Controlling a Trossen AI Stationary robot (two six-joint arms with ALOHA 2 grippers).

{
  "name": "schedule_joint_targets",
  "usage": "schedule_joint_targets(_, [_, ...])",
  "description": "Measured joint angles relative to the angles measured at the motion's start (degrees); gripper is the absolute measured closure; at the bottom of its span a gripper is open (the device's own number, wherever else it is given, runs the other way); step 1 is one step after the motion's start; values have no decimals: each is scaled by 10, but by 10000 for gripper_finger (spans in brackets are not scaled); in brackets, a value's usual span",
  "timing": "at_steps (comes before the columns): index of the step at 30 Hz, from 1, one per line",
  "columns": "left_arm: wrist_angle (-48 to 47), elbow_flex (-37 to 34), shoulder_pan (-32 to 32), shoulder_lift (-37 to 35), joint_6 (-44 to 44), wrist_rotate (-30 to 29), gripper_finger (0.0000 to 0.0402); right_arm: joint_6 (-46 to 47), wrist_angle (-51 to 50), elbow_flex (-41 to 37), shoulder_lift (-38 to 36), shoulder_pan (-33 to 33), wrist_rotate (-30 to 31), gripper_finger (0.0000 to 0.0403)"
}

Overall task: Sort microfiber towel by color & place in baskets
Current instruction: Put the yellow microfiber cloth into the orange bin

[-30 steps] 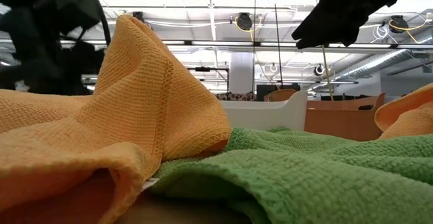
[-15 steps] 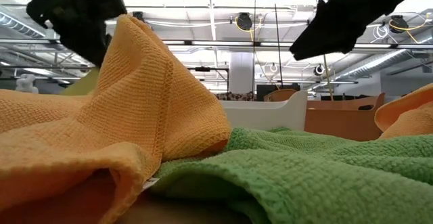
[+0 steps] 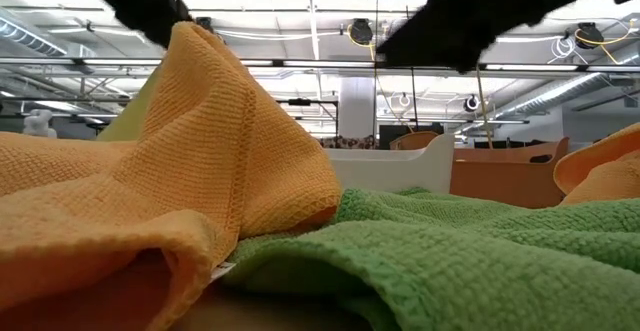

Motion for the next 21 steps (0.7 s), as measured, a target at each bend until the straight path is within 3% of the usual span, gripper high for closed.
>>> schedule_joint_targets(6, [36, 34, 0, 0, 52, -8, 387, -106, 255, 0, 80, -4, 0, 197])
schedule_joint_targets(10, [60, 51, 0, 0, 73, -26, 386, -167, 390, 13, 142, -9, 2, 173])
schedule_joint_targets(17, [152, 52, 0, 0, 89, -46, 385, -260, 412, 131, 237, -9, 12, 75])
schedule_joint_targets(21, [188, 52, -1, 0, 89, -45, 385, -354, 409, 220, 291, -9, 116, 26])
